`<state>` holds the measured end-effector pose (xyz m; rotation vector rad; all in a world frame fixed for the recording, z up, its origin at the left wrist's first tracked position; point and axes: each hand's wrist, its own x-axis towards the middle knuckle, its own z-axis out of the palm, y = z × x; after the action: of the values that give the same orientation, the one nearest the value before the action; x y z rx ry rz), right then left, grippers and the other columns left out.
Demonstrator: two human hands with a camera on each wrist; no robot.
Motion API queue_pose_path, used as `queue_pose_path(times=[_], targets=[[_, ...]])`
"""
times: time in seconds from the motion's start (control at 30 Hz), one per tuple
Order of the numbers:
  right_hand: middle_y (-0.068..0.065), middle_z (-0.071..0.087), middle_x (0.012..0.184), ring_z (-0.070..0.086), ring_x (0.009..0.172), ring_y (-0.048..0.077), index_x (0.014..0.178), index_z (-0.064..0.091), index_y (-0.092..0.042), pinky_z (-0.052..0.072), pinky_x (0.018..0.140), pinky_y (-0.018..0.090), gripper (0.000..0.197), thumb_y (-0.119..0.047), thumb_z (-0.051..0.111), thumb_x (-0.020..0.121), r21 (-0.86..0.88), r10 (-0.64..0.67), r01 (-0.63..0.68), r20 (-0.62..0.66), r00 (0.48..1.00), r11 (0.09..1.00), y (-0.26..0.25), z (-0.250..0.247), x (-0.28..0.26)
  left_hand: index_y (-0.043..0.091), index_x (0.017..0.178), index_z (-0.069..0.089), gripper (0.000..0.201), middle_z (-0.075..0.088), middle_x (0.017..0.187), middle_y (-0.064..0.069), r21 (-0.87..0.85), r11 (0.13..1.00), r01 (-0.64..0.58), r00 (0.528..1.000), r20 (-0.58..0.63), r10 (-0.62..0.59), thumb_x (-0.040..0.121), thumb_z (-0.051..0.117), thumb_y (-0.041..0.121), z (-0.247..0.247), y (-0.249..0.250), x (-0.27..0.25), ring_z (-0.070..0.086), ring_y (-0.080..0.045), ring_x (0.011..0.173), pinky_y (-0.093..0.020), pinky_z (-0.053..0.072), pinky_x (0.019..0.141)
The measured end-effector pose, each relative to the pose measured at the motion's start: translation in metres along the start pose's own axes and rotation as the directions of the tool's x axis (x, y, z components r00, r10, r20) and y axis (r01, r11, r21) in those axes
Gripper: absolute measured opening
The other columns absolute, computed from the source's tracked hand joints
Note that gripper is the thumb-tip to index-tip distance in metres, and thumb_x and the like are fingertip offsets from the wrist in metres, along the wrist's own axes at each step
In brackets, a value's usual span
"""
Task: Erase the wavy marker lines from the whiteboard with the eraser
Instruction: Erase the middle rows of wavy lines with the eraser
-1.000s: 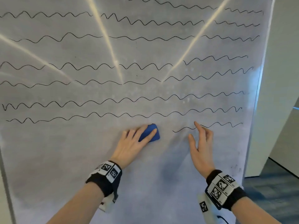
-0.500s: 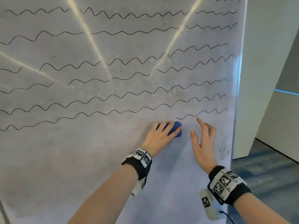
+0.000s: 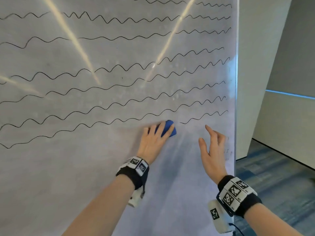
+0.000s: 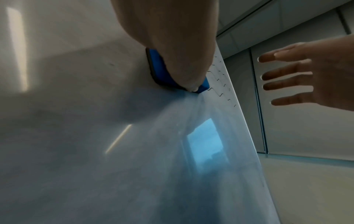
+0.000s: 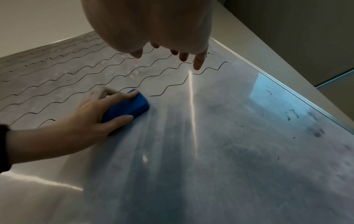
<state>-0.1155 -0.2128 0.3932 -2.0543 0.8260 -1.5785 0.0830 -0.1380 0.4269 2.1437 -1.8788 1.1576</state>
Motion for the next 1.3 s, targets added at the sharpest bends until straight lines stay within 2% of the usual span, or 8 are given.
queue_pose_path(times=[0.13, 0.3, 0.43, 0.63, 0.73, 0.9, 1.13, 1.3], targets=[[0.001, 0.031, 0.126, 0.031, 0.115, 0.000, 0.142, 0.032, -0.027, 0.025, 0.105, 0.022, 0.049, -0.020, 0.048, 0.096, 0.006, -0.016, 0.016, 0.019, 1.000, 1.000, 0.006, -0.003, 0.004, 0.025, 0.139, 0.049, 0.096, 0.049, 0.132, -0.008, -0.009, 1.000, -0.016, 0.998, 0.057, 0.016, 0.049, 0.076, 0.007, -0.002, 0.024, 0.020, 0.042, -0.028, 0.092, -0.037, 0.032, 0.072], [-0.003, 0.027, 0.127, 0.033, 0.116, 0.006, 0.141, 0.030, -0.033, 0.019, 0.094, -0.001, 0.048, -0.022, 0.046, 0.097, 0.046, 0.004, -0.008, 0.081, 0.997, 0.999, 0.023, -0.019, 0.024, 0.028, 0.142, 0.038, 0.101, 0.042, 0.134, -0.006, 0.001, 0.997, 0.071, 0.997, -0.043, -0.071, 0.053, 0.074, -0.003, 0.014, 0.005, -0.019, 0.045, -0.028, 0.090, -0.037, 0.032, 0.070], [-0.006, 0.027, 0.125, 0.035, 0.117, 0.010, 0.142, 0.030, -0.031, 0.027, 0.106, 0.025, 0.048, -0.022, 0.045, 0.097, 0.033, 0.004, -0.007, 0.097, 0.995, 0.999, 0.039, -0.029, 0.034, 0.030, 0.143, 0.037, 0.099, 0.043, 0.137, -0.006, -0.013, 0.984, 0.179, 0.981, -0.071, -0.180, 0.057, 0.078, 0.001, 0.014, 0.000, -0.029, 0.044, -0.030, 0.093, -0.038, 0.028, 0.072], [-0.004, 0.027, 0.127, 0.035, 0.117, 0.009, 0.142, 0.030, -0.032, 0.025, 0.097, 0.010, 0.048, -0.023, 0.046, 0.097, 0.057, -0.019, 0.013, 0.107, 0.994, 0.998, 0.054, -0.038, 0.048, 0.028, 0.143, 0.038, 0.096, 0.051, 0.137, -0.007, -0.008, 0.990, 0.140, 0.990, -0.007, -0.140, 0.057, 0.074, 0.002, 0.002, 0.039, 0.034, 0.045, -0.030, 0.092, -0.038, 0.032, 0.070], [-0.001, 0.029, 0.131, 0.034, 0.118, 0.009, 0.143, 0.031, -0.028, 0.024, 0.095, 0.011, 0.049, -0.023, 0.046, 0.097, 0.061, -0.008, 0.003, 0.093, 0.996, 0.998, 0.061, -0.045, 0.054, 0.027, 0.142, 0.038, 0.095, 0.045, 0.137, -0.006, 0.016, 0.998, 0.068, 0.997, 0.044, -0.069, 0.057, 0.073, 0.006, 0.003, 0.069, 0.061, 0.042, -0.028, 0.093, -0.038, 0.028, 0.071], [0.002, 0.029, 0.130, 0.033, 0.117, 0.007, 0.143, 0.033, -0.024, 0.019, 0.087, -0.007, 0.048, -0.020, 0.047, 0.097, 0.081, -0.001, -0.006, 0.088, 0.996, 0.997, 0.076, -0.055, 0.060, 0.028, 0.142, 0.038, 0.097, 0.045, 0.138, -0.005, 0.049, 0.997, -0.058, 0.994, 0.099, 0.053, 0.055, 0.076, 0.008, 0.018, 0.082, 0.049, 0.051, -0.026, 0.101, -0.037, 0.034, 0.075], [-0.001, 0.027, 0.128, 0.035, 0.123, 0.017, 0.142, 0.033, -0.025, 0.019, 0.087, -0.007, 0.047, -0.020, 0.046, 0.097, 0.089, 0.006, -0.015, 0.107, 0.994, 0.996, 0.088, -0.053, 0.064, 0.027, 0.145, 0.035, 0.101, 0.040, 0.142, -0.007, 0.023, 0.987, 0.159, 0.986, -0.044, -0.158, 0.055, 0.072, -0.002, 0.015, 0.050, 0.040, 0.044, -0.030, 0.095, -0.038, 0.026, 0.072], [0.000, 0.029, 0.127, 0.036, 0.116, 0.011, 0.141, 0.035, -0.023, 0.021, 0.085, -0.007, 0.047, -0.016, 0.048, 0.096, 0.102, 0.003, -0.012, 0.089, 0.996, 0.995, 0.089, -0.054, 0.067, 0.027, 0.140, 0.049, 0.077, 0.050, 0.138, -0.007, 0.038, 0.999, 0.021, 0.999, -0.026, -0.020, 0.068, 0.066, 0.006, 0.010, 0.083, 0.089, 0.041, -0.029, 0.094, -0.039, 0.027, 0.072]])
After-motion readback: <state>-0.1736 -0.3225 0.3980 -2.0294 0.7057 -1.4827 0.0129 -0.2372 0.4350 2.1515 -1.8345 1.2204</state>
